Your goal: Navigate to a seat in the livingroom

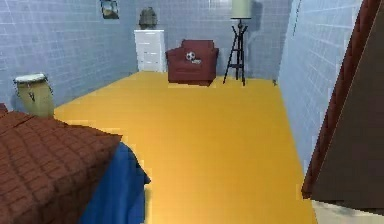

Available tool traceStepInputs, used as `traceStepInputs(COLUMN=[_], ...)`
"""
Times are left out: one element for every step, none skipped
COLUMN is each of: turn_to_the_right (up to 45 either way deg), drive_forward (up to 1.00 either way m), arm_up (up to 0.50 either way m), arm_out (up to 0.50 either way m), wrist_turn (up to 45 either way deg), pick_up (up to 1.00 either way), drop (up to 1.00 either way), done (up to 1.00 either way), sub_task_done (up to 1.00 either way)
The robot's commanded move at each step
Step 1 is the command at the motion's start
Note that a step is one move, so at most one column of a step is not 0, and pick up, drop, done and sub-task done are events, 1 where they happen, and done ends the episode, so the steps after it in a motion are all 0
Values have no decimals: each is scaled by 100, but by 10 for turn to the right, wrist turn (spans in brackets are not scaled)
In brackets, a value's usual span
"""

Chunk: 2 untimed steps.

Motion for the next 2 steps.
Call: traceStepInputs(turn_to_the_right=[0, 450], drive_forward=[5, 0], arm_up=[0, 0], arm_out=[0, 0], wrist_turn=[0, 0], pick_up=[0, 0], drop=[0, 0], done=[0, 0], sub_task_done=[0, 0])
